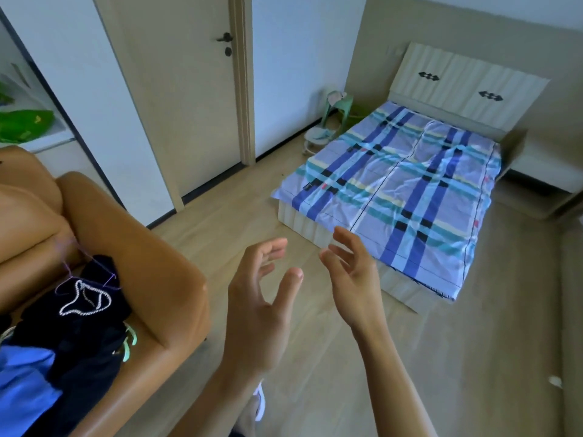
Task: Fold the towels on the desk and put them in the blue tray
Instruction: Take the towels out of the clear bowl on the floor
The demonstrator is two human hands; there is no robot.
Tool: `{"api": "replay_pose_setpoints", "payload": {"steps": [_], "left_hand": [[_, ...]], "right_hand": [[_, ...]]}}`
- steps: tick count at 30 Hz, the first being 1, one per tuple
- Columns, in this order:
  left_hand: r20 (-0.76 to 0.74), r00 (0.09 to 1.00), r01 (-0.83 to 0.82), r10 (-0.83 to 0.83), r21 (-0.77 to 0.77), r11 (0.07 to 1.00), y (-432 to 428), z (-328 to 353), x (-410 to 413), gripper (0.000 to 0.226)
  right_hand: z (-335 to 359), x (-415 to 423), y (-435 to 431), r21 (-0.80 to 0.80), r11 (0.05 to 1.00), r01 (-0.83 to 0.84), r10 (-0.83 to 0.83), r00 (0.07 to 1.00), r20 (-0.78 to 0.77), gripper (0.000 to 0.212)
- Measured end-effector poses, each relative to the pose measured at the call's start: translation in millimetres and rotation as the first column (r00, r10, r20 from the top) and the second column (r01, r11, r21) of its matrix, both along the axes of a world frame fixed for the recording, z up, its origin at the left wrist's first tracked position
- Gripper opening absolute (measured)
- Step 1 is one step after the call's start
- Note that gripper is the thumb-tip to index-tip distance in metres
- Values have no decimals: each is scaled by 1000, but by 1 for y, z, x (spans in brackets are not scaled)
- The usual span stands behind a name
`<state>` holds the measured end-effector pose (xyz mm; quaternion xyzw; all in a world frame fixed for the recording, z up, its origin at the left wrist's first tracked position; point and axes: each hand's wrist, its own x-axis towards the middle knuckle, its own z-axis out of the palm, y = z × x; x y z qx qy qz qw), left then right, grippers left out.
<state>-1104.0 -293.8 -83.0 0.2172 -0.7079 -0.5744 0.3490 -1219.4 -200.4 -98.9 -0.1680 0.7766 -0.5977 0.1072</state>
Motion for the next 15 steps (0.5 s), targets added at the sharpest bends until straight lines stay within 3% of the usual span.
{"api": "replay_pose_setpoints", "payload": {"steps": [8,15], "left_hand": [[-23,999,29,-29,1,1000,-138,9,-151,45],[-28,1000,-3,4,3,1000,-241,16,-240,32]], "right_hand": [[9,-143,-138,12,1000,-4,4,1000,-8,46],[11,-238,-236,-1,1000,19,-19,1000,-10,43]]}}
